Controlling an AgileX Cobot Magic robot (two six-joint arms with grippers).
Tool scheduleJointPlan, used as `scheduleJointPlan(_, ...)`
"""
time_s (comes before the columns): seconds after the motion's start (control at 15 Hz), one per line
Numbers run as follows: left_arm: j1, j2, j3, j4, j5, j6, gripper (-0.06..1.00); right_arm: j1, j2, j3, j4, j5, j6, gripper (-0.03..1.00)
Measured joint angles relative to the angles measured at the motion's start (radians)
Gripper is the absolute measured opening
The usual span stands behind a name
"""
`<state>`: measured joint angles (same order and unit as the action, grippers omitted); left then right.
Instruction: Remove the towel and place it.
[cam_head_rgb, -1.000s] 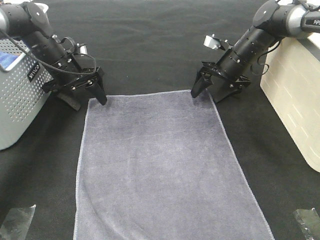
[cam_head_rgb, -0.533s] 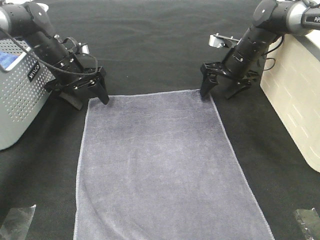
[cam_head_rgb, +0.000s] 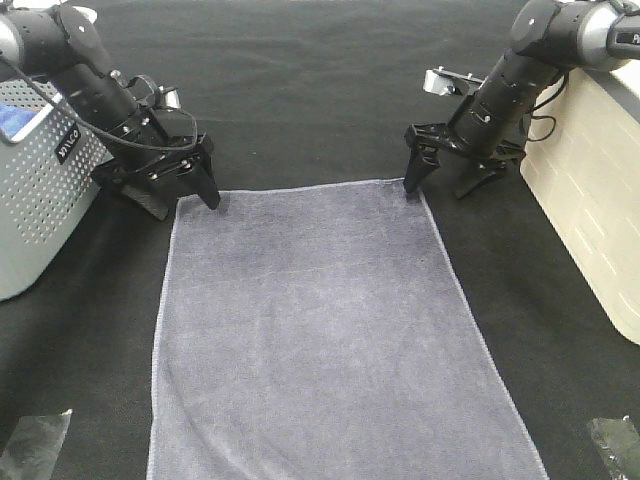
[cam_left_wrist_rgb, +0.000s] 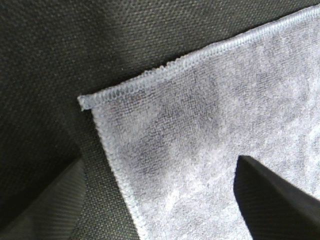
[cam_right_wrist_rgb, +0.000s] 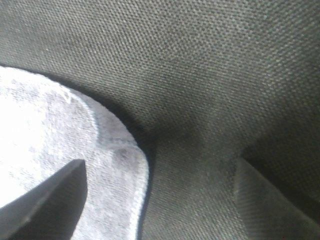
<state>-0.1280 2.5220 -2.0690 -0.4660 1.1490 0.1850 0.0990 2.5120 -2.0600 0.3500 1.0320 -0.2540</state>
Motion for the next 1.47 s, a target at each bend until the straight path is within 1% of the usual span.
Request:
scheduleJointPlan(0.2,-0.017,0.009,-0.009,0.001,-0.005,0.0,0.75,0.015,0.011,-0.003,0.017,-0.006,-0.004,0.78)
scheduleJointPlan(0.27,-0.031,0.009,-0.009,0.0,-0.013,0.0,0.73,0.027,0.015,-0.009,0.019,-0.011,-0.005,0.77)
scheduleJointPlan(0.4,-0.051,0.011,-0.009,-0.001,-0.031,0.0,0.66,0.045,0.016,-0.009,0.03,-0.026,-0.007,0.74)
scheduleJointPlan(0.47,-0.06,0.013,-0.009,-0.009,-0.036,0.0,0.6,0.053,0.017,-0.009,0.039,-0.031,-0.007,0.72)
scheduleJointPlan(0.53,-0.067,0.019,-0.009,-0.015,-0.04,0.0,0.49,0.055,0.018,-0.009,0.044,-0.033,-0.007,0.69)
scheduleJointPlan(0.67,-0.07,0.024,-0.009,-0.022,-0.044,0.0,0.33,0.055,0.024,-0.009,0.052,-0.041,-0.007,0.56)
scheduleJointPlan(0.73,-0.07,0.024,-0.008,-0.022,-0.045,0.0,0.25,0.055,0.027,-0.009,0.056,-0.044,-0.007,0.45)
scheduleJointPlan(0.8,-0.07,0.028,-0.008,-0.022,-0.046,0.0,0.17,0.055,0.03,-0.009,0.058,-0.044,-0.007,0.4)
scheduleJointPlan(0.87,-0.07,0.029,-0.008,-0.023,-0.047,0.005,0.11,0.055,0.032,-0.009,0.059,-0.049,-0.007,0.23)
scheduleJointPlan(0.93,-0.07,0.03,-0.008,-0.023,-0.047,0.018,0.05,0.055,0.035,-0.009,0.063,-0.053,-0.007,0.12)
scheduleJointPlan(1.0,-0.071,0.031,-0.008,-0.025,-0.047,0.03,0.03,0.055,0.036,-0.009,0.065,-0.055,-0.007,0.03)
scheduleJointPlan(1.27,-0.072,0.033,-0.023,-0.023,-0.04,0.045,0.02,0.06,0.036,-0.012,0.065,-0.059,-0.007,0.02)
scheduleJointPlan(1.47,-0.081,0.048,-0.102,-0.023,-0.033,0.049,0.02,0.063,0.059,-0.09,0.054,-0.05,-0.007,0.02)
